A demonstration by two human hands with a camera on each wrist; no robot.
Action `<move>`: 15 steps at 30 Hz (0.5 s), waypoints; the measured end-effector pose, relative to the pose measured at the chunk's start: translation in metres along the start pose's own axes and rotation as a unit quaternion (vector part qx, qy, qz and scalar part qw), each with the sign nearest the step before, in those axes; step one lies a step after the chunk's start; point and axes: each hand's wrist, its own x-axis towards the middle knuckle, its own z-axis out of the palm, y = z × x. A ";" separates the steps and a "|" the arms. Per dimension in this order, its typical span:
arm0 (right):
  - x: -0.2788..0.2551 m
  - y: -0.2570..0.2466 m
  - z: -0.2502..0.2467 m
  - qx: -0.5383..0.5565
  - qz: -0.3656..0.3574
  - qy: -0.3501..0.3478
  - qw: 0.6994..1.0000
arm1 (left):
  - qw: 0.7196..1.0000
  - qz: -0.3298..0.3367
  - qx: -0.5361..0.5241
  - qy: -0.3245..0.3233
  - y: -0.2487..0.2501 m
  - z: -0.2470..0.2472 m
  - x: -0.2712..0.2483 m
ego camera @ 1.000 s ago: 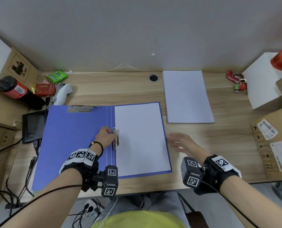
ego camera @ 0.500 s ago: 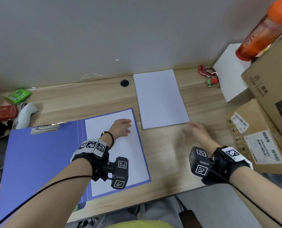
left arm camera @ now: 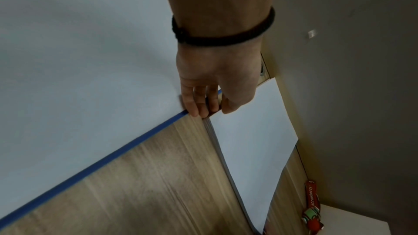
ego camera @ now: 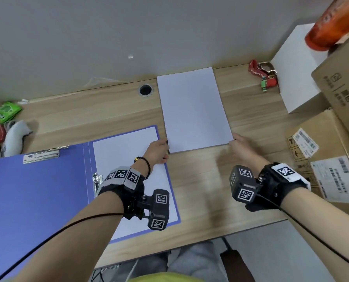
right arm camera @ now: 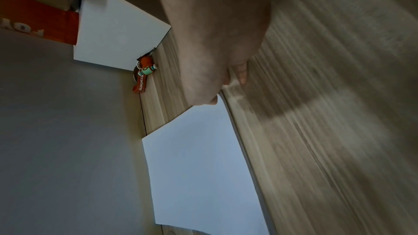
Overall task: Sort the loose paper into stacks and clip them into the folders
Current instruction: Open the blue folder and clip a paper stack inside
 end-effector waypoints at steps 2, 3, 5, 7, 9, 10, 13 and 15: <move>-0.002 -0.001 0.001 0.004 -0.006 -0.001 1.000 | 1.000 0.005 0.013 0.002 0.002 0.001 -0.002; -0.001 -0.001 0.001 0.008 -0.008 0.002 1.000 | 1.000 0.006 0.013 0.000 0.003 0.001 -0.003; -0.002 -0.001 0.001 0.013 -0.006 0.001 1.000 | 1.000 0.010 0.016 -0.006 0.006 0.000 -0.004; -0.003 -0.002 0.001 0.028 -0.003 -0.007 1.000 | 1.000 0.017 0.024 -0.003 0.008 -0.001 -0.005; -0.005 -0.005 0.000 0.036 -0.002 -0.008 0.999 | 0.999 0.024 0.023 0.003 0.010 -0.002 -0.006; -0.006 -0.006 -0.001 0.039 -0.001 -0.011 0.999 | 0.999 0.028 0.021 0.006 0.011 -0.003 -0.006; -0.010 -0.009 -0.002 0.038 -0.001 -0.006 0.999 | 0.999 0.043 -0.001 0.022 0.012 -0.002 -0.006; -0.013 -0.013 -0.004 0.037 0.000 -0.002 0.999 | 0.998 0.053 -0.036 0.026 0.012 -0.001 -0.004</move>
